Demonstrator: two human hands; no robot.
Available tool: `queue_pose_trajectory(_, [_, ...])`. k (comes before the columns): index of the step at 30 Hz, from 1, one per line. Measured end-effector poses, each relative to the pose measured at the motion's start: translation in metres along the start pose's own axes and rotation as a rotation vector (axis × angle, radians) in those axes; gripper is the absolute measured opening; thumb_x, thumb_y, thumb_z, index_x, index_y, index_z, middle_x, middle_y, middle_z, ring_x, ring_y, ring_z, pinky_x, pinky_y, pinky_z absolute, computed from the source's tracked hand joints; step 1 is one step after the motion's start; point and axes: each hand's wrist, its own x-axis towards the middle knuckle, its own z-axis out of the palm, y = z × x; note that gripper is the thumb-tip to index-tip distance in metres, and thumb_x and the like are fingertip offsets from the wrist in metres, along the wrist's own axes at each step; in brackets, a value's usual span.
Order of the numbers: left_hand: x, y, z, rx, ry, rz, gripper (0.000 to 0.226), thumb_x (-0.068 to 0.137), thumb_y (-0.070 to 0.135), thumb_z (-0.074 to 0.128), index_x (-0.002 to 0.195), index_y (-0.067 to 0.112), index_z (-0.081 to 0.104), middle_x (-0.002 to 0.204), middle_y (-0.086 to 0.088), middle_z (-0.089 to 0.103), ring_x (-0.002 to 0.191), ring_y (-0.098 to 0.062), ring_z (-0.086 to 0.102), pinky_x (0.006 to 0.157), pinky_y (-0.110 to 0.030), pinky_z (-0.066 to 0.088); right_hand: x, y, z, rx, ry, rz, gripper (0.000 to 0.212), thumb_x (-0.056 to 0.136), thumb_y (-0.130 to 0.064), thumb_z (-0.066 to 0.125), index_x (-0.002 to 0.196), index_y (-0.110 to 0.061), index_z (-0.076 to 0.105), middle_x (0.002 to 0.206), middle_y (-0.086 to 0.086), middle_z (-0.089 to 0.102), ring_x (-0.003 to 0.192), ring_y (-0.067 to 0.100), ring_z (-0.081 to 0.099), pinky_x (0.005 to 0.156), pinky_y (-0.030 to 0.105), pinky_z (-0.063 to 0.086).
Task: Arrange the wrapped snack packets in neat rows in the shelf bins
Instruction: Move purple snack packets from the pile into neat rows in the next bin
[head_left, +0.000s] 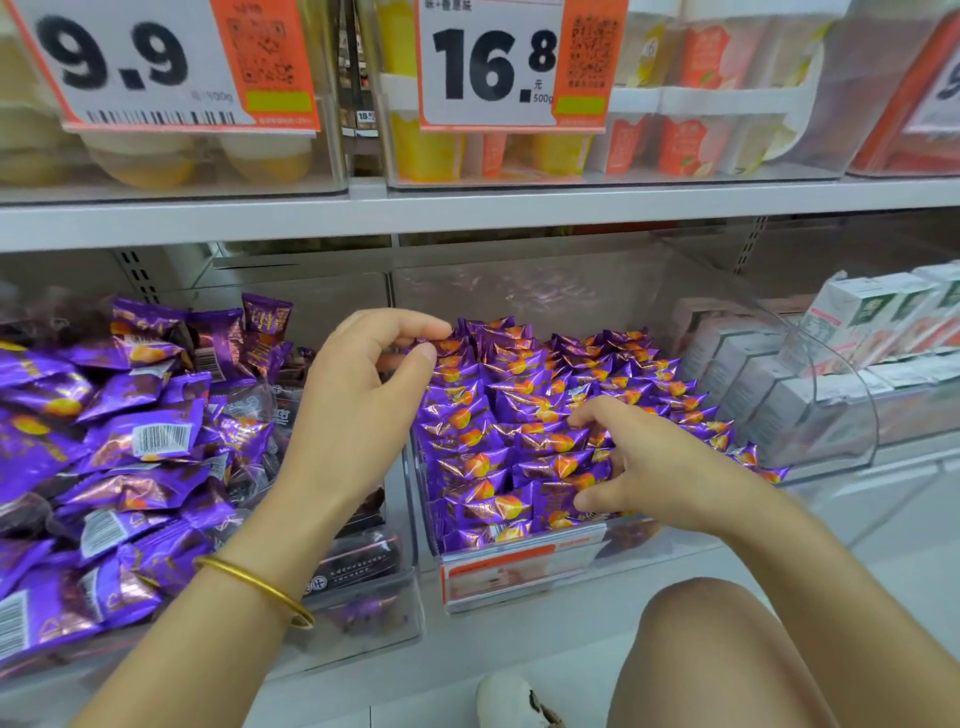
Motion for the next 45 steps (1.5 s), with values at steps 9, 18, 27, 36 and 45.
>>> queue_pose_trajectory(9, [0.003, -0.002, -0.021, 0.011, 0.08, -0.014, 0.027, 0.089, 0.001, 0.053, 0.091, 0.025, 0.065, 0.093, 0.006, 0.06, 0.07, 0.012, 0.054, 0.063, -0.002, 0.039, -0.003, 0.002, -0.006, -0.041, 0.056, -0.037, 0.079, 0.07, -0.033, 0.08, 0.136, -0.031, 0.037, 0.12, -0.007, 0.042, 0.083, 0.003, 0.048, 0.065, 0.015, 0.04])
queue_pose_trajectory(18, [-0.007, -0.022, -0.12, 0.464, -0.094, -0.074, 0.016, 0.087, 0.011, 0.061, 0.089, 0.024, 0.069, 0.086, 0.015, 0.064, 0.071, 0.009, 0.055, 0.066, -0.002, 0.037, -0.008, -0.097, 0.015, 0.021, 0.412, -0.479, 0.032, 0.083, -0.021, 0.065, 0.113, -0.028, 0.057, 0.096, -0.015, 0.048, 0.077, -0.004, 0.052, 0.07, 0.003, 0.035])
queue_pose_trajectory(27, [-0.039, -0.032, -0.174, 0.744, -0.187, -0.138, 0.018, 0.083, 0.005, 0.063, 0.096, 0.018, 0.067, 0.08, 0.013, 0.048, 0.069, 0.005, 0.049, 0.064, -0.005, 0.035, 0.027, -0.202, 0.094, -0.115, -0.083, -0.617, 0.056, 0.077, -0.038, 0.072, 0.123, -0.02, 0.046, 0.113, 0.003, 0.045, 0.102, 0.021, 0.051, 0.089, 0.04, 0.045])
queue_pose_trajectory(36, [-0.042, -0.052, -0.17, 0.841, -0.278, -0.099, 0.039, 0.075, 0.013, 0.069, 0.111, 0.024, 0.059, 0.106, 0.006, 0.046, 0.109, -0.019, 0.045, 0.092, -0.034, 0.04, 0.041, -0.21, 0.122, -0.021, 0.015, -0.591, 0.054, 0.078, -0.026, 0.072, 0.127, -0.02, 0.049, 0.12, 0.002, 0.058, 0.11, 0.02, 0.053, 0.086, 0.029, 0.043])
queue_pose_trajectory(45, [-0.037, -0.045, -0.165, 0.597, -0.092, -0.08, 0.028, 0.079, 0.021, 0.072, 0.105, 0.022, 0.062, 0.089, 0.017, 0.055, 0.084, 0.003, 0.051, 0.072, -0.008, 0.035, 0.039, -0.194, 0.086, 0.691, -0.02, -0.404, 0.043, 0.07, -0.005, 0.078, 0.106, -0.021, 0.06, 0.08, 0.003, 0.065, 0.071, 0.012, 0.06, 0.074, 0.035, 0.052])
